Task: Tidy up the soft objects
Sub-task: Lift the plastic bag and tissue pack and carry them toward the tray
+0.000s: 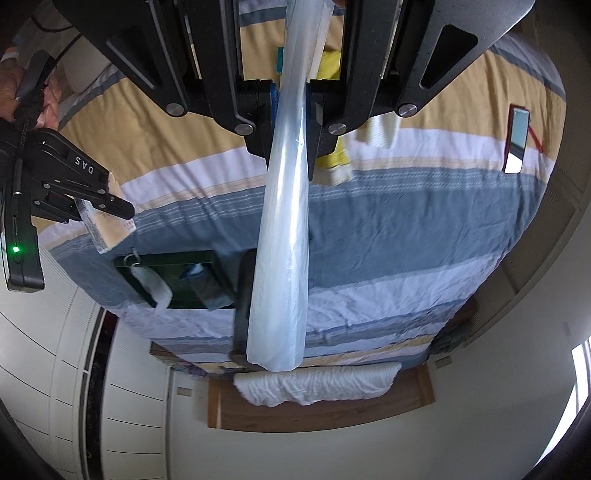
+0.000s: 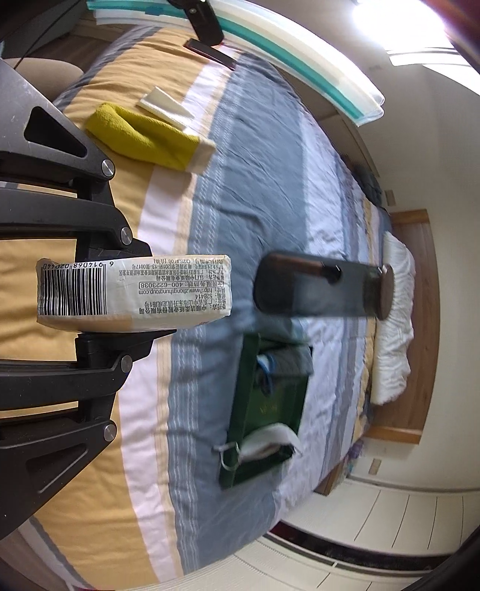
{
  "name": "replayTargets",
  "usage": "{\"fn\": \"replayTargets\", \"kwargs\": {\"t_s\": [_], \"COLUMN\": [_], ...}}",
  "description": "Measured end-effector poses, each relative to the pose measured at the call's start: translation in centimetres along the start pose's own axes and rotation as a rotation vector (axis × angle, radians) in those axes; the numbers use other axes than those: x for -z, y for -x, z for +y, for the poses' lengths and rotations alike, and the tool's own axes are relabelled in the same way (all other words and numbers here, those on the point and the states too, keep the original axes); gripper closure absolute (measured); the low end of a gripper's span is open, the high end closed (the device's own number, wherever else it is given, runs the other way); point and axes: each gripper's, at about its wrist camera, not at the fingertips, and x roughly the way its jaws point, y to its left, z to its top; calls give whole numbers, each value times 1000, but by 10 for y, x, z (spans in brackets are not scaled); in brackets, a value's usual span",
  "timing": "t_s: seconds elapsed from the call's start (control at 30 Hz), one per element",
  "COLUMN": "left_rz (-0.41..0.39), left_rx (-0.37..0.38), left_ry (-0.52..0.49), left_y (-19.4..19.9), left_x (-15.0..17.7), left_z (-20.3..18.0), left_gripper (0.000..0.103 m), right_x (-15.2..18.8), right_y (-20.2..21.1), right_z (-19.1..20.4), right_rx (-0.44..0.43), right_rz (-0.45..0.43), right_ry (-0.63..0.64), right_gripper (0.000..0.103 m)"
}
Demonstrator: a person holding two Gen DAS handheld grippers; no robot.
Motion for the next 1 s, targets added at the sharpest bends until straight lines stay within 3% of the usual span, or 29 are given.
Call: {"fn": "replayTargets", "kwargs": {"t_s": [0.43,1.0], "left_rz": [-32,10], "left_rx": [87,137], "left_ry": [-106,-142], "left_y": [-15,-82], "left_x": [-42,-92], "left_z": [-88,-162], "left_gripper": [96,96], "right_x": [-10,-50], "right_y": [38,6], "right_z": [-72,-147], "right_rx": [86,153], "right_rz": [-64,-88], "right_ry": [-75,-152], "right_gripper": [81,81]}}
